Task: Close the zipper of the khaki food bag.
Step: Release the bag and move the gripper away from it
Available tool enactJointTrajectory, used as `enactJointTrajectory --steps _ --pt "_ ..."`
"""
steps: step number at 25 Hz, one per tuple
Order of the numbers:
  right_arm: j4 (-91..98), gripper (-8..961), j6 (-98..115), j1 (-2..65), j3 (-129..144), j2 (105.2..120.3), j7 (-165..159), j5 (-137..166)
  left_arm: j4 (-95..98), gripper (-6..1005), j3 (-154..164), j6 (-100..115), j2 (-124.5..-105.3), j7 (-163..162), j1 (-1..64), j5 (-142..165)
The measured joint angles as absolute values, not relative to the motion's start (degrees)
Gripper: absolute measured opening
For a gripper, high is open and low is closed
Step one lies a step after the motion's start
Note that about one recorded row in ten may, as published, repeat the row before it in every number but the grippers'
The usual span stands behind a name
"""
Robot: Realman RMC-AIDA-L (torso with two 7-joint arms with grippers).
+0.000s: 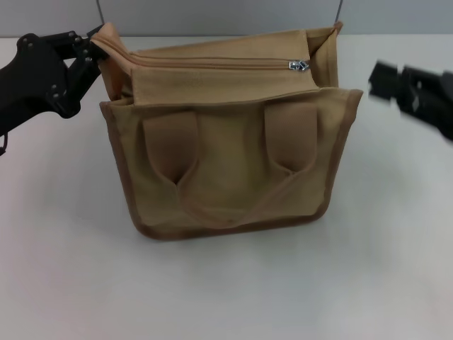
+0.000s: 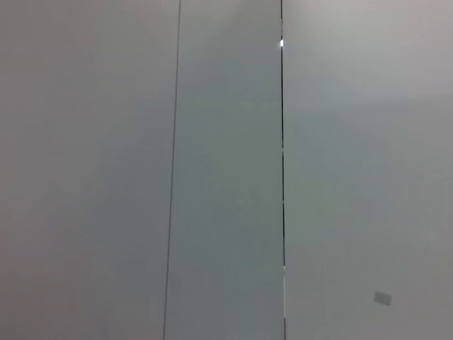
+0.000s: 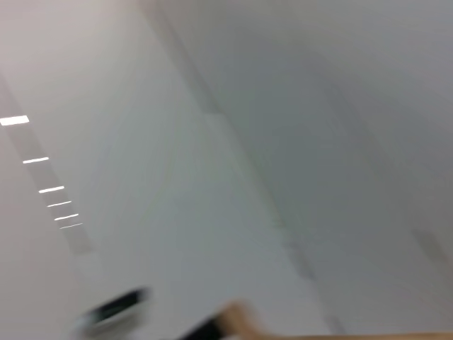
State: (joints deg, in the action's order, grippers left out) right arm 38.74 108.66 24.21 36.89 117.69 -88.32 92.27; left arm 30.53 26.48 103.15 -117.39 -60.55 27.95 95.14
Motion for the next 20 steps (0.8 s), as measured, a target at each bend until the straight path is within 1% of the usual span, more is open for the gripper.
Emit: enactJointTrajectory --steps 1,5,8,9,10,11,12,20 --pt "36.48 192 112.56 24.28 38.32 117.11 -83.48 93.45 30.53 122 26.5 102.93 -117.4 -60.71 27.95 95.19" --pt "35.26 384 114.94 24.35 41.81 116.95 -77.41 97.94 30.5 131 26.64 102.18 -117.49 -61.61 27.68 95.25" --pt "34.79 506 114.19 24.24 43.05 117.52 -71.88 103.37 30.49 138 26.67 102.13 -117.39 -62.86 27.46 95.29" --pt "34.14 543 113.29 23.86 43.09 117.96 -67.57 106.16 30.49 140 26.68 102.21 -117.2 -63.96 27.37 95.37" --pt "34.14 581 113.29 23.86 43.09 117.96 -67.57 106.16 30.49 142 26.68 102.21 -117.2 -63.96 27.37 95.37" --pt "33.13 618 112.4 23.24 43.02 118.5 -63.13 107.99 30.5 145 26.73 102.39 -116.95 -64.87 27.25 95.41" --pt "32.47 655 111.76 22.84 43.0 118.73 -61.09 108.65 30.5 147 26.73 102.39 -116.95 -64.87 27.25 95.41" --pt "28.59 757 107.93 21.95 43.12 118.97 -54.97 109.32 30.5 165 26.93 102.42 -116.74 -66.0 26.99 95.89"
